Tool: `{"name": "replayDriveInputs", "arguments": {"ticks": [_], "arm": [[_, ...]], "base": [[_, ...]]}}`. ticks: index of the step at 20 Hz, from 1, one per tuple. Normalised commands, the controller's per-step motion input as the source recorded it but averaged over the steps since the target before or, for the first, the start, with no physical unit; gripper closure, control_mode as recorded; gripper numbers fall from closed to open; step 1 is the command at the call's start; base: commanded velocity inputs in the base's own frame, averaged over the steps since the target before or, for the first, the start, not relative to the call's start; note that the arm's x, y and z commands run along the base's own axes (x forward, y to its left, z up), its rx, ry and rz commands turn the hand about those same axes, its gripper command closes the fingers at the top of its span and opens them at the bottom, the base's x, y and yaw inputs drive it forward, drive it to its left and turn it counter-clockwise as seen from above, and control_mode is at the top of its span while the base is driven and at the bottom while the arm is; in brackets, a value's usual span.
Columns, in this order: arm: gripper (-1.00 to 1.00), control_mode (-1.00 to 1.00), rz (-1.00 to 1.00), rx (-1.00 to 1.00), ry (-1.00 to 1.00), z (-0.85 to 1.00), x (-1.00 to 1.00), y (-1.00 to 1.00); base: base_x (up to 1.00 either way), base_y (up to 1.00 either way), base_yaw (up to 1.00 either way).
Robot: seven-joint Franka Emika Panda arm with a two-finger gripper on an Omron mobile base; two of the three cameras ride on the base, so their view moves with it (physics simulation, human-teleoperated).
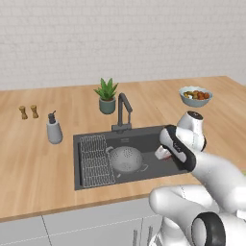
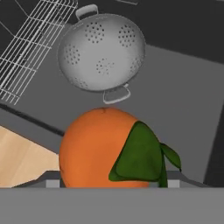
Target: Put the colander in the sink, put the orange in the colander, and turn on the sink faucet and pour water over the colander.
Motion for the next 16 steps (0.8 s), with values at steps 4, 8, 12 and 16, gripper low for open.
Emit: {"name": "replayDriveInputs", "arguments": {"ticks": [4, 8, 12, 16], "arm": [[1.0, -1.0, 0.16, 0.0, 0.15, 0.03, 0.39, 0.99], [1.0, -1.0, 0.03, 0.0, 0.07, -0.02, 0.13, 0.75], [1.0, -1.0, 0.0, 0.01, 0.0, -0.19, 0.3, 0.21], [1.0, -1.0, 0.0, 0.02, 0.0, -0.28, 0.51, 0.0]], "base": [[0.0, 0.0, 0.0], [0.0, 0.0, 0.0], [0.0, 0.0, 0.0], [0.0, 0.0, 0.0]]}}
